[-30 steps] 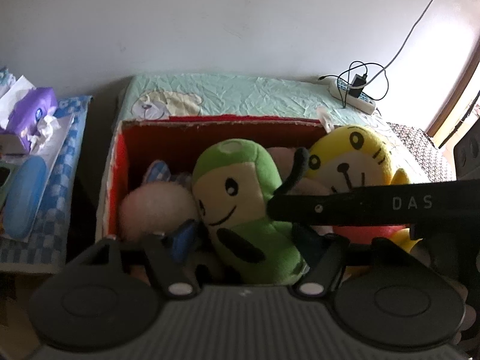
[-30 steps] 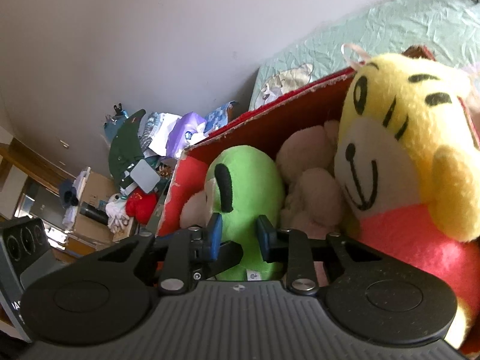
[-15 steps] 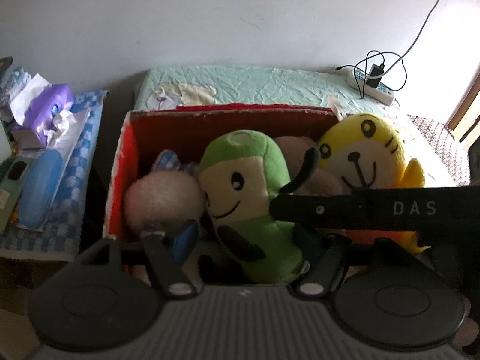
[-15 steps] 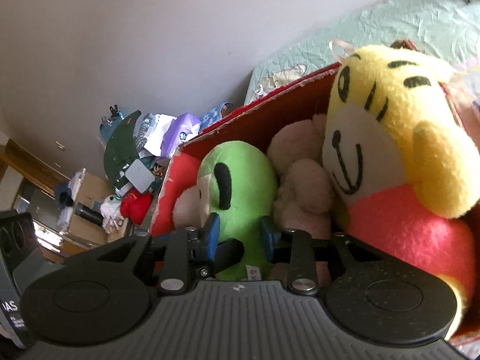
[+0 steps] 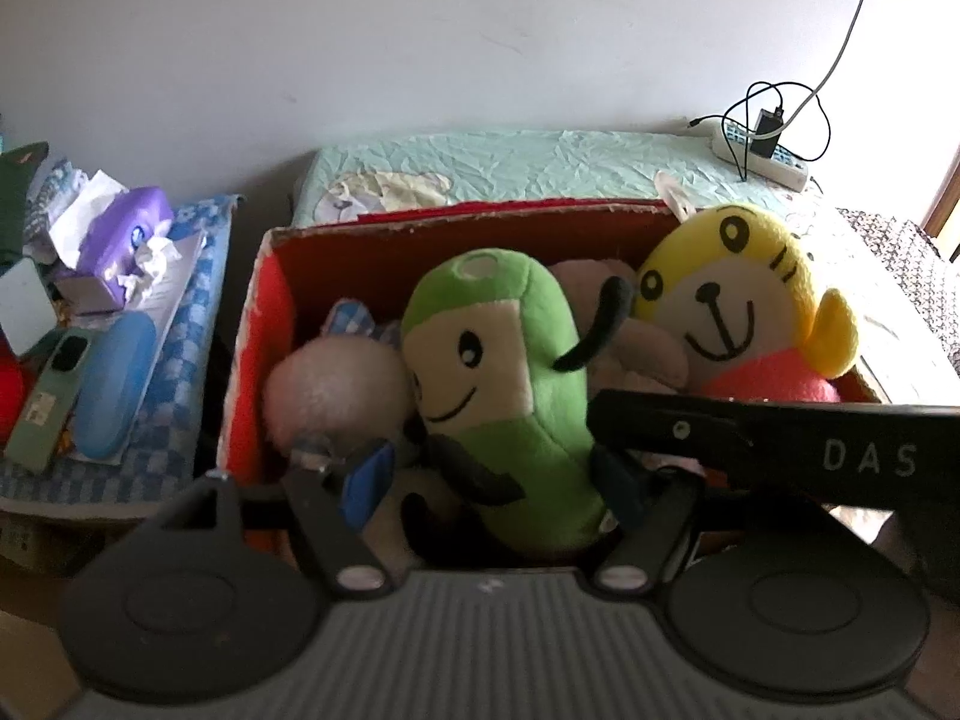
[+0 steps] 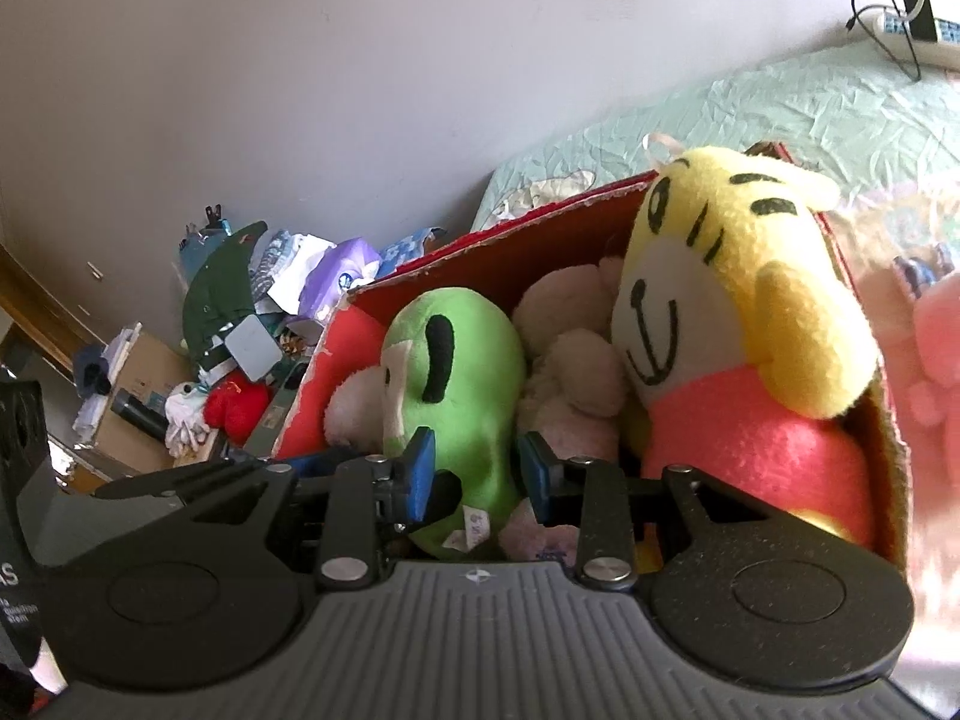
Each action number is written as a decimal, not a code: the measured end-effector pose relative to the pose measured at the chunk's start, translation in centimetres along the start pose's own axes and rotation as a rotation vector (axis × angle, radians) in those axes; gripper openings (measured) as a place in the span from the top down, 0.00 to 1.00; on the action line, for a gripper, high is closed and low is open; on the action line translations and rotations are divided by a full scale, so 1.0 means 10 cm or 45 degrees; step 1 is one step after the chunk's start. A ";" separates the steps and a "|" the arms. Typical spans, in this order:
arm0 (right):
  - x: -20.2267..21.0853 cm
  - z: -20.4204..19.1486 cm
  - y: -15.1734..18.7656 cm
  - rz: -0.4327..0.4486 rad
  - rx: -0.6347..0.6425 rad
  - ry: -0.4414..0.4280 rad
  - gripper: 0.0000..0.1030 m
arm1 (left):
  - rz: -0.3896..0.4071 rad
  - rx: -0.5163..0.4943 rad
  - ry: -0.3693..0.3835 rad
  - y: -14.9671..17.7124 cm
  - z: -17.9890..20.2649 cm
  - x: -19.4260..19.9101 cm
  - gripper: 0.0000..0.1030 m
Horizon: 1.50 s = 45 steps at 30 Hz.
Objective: Organize objects
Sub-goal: 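Lower the green plush into the red box beside the tiger, then open the right gripper and lift it out of the red box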
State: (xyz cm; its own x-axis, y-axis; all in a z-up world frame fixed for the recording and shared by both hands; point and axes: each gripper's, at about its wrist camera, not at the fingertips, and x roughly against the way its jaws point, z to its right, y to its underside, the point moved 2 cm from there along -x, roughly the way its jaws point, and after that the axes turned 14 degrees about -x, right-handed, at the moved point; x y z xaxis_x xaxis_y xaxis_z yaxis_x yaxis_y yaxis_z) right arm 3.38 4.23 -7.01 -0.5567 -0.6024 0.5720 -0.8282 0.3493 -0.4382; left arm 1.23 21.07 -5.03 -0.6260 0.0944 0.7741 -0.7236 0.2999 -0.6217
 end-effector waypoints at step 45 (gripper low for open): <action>0.43 0.17 0.26 0.202 0.115 -0.047 0.72 | -0.018 -0.011 -0.144 0.12 0.32 0.22 0.19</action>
State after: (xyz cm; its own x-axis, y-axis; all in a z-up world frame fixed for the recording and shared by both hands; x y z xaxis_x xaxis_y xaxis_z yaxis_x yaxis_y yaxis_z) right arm -1.06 1.30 -6.87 -0.6761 -0.5711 0.4656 -0.7200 0.3776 -0.5823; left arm -1.94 18.56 -4.43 -0.6450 -0.0173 0.7640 -0.7302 0.3089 -0.6095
